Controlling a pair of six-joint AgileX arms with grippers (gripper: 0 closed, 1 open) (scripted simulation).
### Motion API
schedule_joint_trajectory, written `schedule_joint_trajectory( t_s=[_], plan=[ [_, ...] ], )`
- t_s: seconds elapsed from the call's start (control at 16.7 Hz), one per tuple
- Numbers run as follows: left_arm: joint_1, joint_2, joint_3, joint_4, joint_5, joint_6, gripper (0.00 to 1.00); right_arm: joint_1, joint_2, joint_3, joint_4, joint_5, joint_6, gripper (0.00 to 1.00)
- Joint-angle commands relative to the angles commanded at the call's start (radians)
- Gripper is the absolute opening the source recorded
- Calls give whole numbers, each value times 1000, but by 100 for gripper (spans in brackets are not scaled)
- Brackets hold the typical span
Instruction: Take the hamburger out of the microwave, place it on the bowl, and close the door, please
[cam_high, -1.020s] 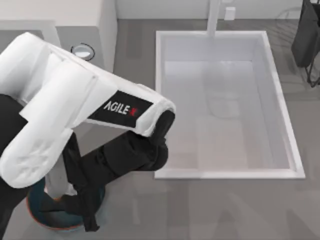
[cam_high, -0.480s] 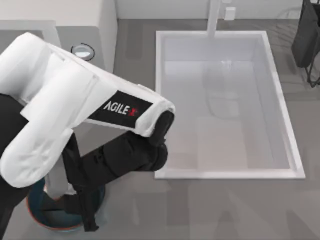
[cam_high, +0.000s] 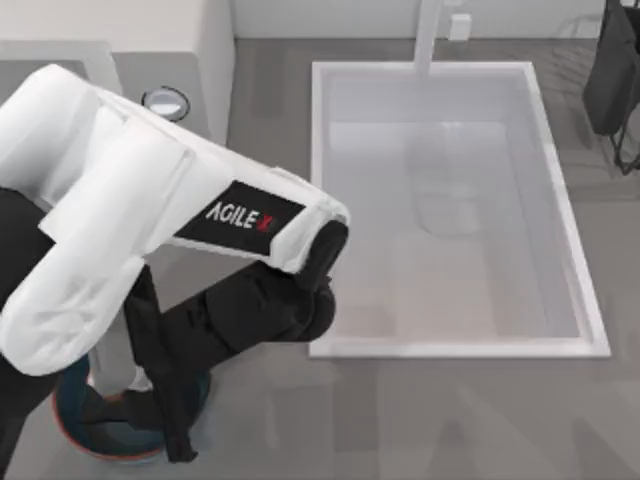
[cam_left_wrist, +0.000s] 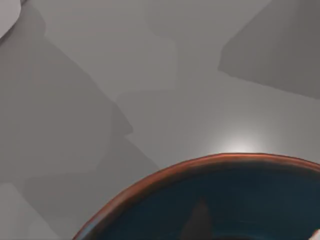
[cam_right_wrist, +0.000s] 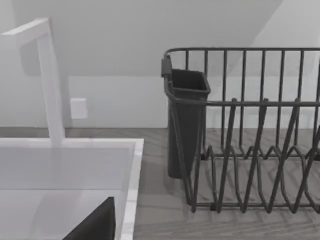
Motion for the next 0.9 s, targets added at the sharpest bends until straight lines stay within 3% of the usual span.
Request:
schedule_joint_trajectory(
  t_s=[0.24,0.42,0.66,0.9],
  plan=[
    [32,-77,-53,93,12,98,100,0,0,0,0,0,0,100],
    [85,-217,-145,251,35,282,100,0,0,0,0,0,0,100],
    [185,-494,-322,524,86,669,100,0,0,0,0,0,0,100],
    [306,-860,-543,826,162,1189,100,0,0,0,0,0,0,100]
  ],
)
